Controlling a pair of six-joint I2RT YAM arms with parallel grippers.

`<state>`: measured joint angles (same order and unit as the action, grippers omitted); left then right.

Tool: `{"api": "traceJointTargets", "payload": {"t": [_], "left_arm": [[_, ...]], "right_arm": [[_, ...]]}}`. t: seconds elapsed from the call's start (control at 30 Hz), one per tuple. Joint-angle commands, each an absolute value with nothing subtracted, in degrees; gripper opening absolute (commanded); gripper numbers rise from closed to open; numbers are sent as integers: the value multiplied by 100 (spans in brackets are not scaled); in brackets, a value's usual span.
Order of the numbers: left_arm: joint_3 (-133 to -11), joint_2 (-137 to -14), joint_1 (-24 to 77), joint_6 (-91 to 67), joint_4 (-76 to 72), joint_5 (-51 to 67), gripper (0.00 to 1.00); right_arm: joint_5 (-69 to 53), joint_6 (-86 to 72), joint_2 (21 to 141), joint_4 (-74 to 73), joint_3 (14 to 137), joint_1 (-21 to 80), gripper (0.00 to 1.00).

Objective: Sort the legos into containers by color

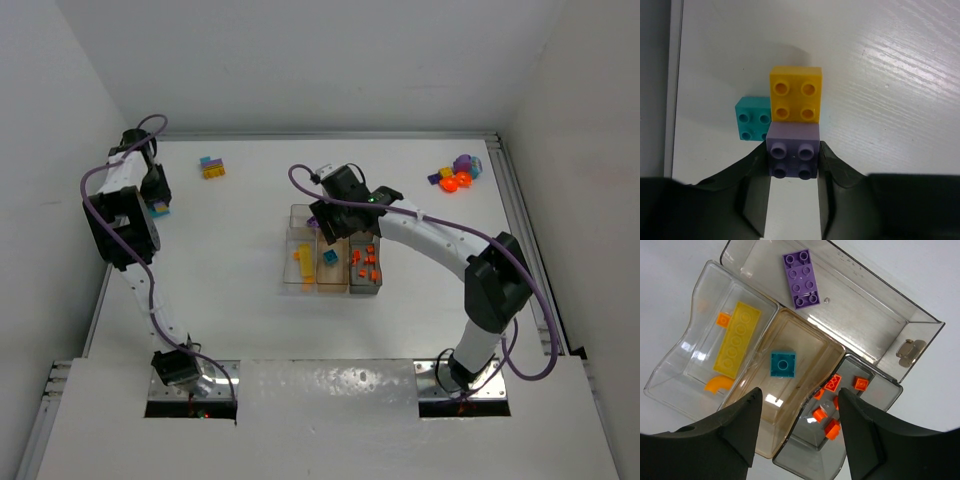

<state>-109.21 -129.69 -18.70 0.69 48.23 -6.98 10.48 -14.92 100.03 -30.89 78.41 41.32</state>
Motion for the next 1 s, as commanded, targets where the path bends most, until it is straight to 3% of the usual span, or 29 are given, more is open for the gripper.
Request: {"api": "traceJointTargets", "payload": {"t": [0.0, 0.1, 0.43, 0.63, 0.97], "left_arm": [[-11066, -12867, -1828, 53, 4790, -668, 20], [-11057, -12797, -1837, 53, 4816, -668, 0], [-11653, -12086, -1267, 806, 5343, 658, 0], [-12322, -11576, -81, 1458, 5748, 1704, 0], [-12085, -10829, 826, 932, 5397, 3989, 0]], "right_arm": [[1186, -1424, 9879, -3103, 8103, 4131, 61], [1257, -1389, 9853, -3138, 8104, 4122, 61], [678, -257, 9178, -2656, 7621, 4131, 65], [-254, 1097, 8342, -689, 6444, 4122, 73], [-905, 1985, 8411, 2257, 5872, 4131, 70]]}}
